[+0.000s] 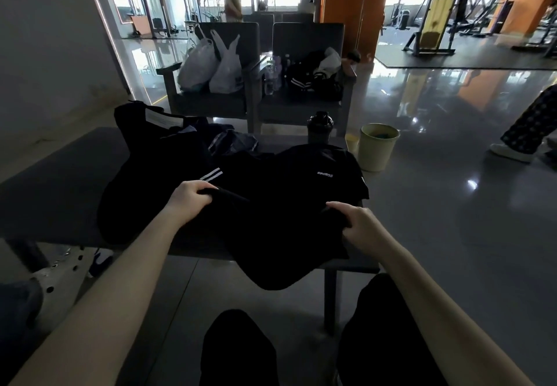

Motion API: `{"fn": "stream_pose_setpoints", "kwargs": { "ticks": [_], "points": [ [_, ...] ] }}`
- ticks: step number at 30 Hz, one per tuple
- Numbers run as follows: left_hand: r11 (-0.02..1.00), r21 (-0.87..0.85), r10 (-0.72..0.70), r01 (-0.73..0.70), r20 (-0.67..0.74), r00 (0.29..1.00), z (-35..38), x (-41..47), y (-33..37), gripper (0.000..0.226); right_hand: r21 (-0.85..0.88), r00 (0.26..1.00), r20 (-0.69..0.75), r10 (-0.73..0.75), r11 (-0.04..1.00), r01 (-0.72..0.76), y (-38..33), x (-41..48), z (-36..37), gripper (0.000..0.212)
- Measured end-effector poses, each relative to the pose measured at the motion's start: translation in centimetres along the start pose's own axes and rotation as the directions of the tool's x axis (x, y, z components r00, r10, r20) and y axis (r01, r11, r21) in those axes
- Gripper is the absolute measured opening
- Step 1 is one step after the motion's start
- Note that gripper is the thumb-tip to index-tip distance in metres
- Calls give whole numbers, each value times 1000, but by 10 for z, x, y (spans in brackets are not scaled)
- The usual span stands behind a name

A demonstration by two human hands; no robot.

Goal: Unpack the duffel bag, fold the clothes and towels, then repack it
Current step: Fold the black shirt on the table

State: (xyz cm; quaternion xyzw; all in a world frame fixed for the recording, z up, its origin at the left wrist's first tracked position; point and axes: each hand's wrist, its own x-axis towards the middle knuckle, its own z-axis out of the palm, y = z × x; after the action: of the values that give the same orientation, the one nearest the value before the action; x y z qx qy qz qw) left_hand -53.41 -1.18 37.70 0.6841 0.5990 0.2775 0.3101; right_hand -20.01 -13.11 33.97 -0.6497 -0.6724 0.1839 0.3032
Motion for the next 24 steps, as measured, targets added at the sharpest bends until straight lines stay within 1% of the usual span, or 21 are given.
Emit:
{"fn": "stream_pose_setpoints", "kwargs": {
  "ticks": [1, 3, 4, 5, 6, 7, 8, 9, 10, 12, 13, 15, 17, 20, 22, 24],
  "points": [
    [1000, -9, 18, -19, -29, 999, 2, 0, 0, 16, -44, 998, -63, 9, 999, -12, -1, -1, -1, 55],
    [995, -95, 34, -36, -24, 999, 4, 2, 0, 21, -179, 982, -190, 13, 983, -47, 2, -3, -2, 38],
    [986, -164, 12, -11, 9, 1000, 3, 3, -2, 27, -224, 971, -240, -4, 973, -51, 4, -4, -2, 28],
    [974, -226, -17, 27, 47, 999, 1, 3, -4, 37, -226, 960, -279, -19, 973, -46, 8, -3, -2, 18],
    [960, -271, -48, 70, 86, 995, -2, 4, -7, 49, -190, 952, -304, -24, 981, -36, 11, -3, -2, 12],
    [953, -281, -81, 114, 125, 989, -4, 5, -9, 55, -127, 954, -301, 5, 991, -46, 12, -2, -4, 18],
    [952, -271, -109, 145, 143, 984, -4, 6, -11, 54, -45, 960, -272, 73, 995, -89, 15, -2, -5, 32],
    [958, -234, -136, 167, 141, 981, -4, 7, -14, 49, 40, 959, -223, 176, 984, -171, 18, -1, -8, 46],
    [967, -178, -160, 181, 125, 979, -2, 8, -18, 46, 113, 942, -169, 289, 956, -273, 21, 1, -10, 53],
    [971, -55, -231, 234, 64, 971, 2, 11, -27, 44, 177, 860, -97, 500, 859, -480, 31, 2, -11, 54],
    [962, -14, -272, 273, 26, 962, 4, 13, -33, 43, 202, 813, -86, 576, 809, -552, 39, 2, -9, 52],
    [946, 26, -323, 324, -37, 946, 9, 15, -41, 39, 270, 748, -103, 655, 743, -613, 50, 1, -5, 49],
    [930, 25, -365, 368, -83, 927, 15, 16, -46, 37, 326, 745, -137, 652, 740, -588, 60, 0, -1, 46],
    [936, -45, -352, 349, -122, 928, 22, 25, -52, 38, 376, 790, -154, 593, 775, -509, 68, 4, 5, 32],
    [942, -147, -324, 303, -155, 933, 24, 36, -54, 37, 444, 805, -192, 561, 781, -439, 72, 13, 9, 24],
    [924, -289, -314, 251, -198, 929, 25, 48, -52, 33, 542, 793, -245, 558, 757, -365, 75, 26, 8, 23]
  ]
}}
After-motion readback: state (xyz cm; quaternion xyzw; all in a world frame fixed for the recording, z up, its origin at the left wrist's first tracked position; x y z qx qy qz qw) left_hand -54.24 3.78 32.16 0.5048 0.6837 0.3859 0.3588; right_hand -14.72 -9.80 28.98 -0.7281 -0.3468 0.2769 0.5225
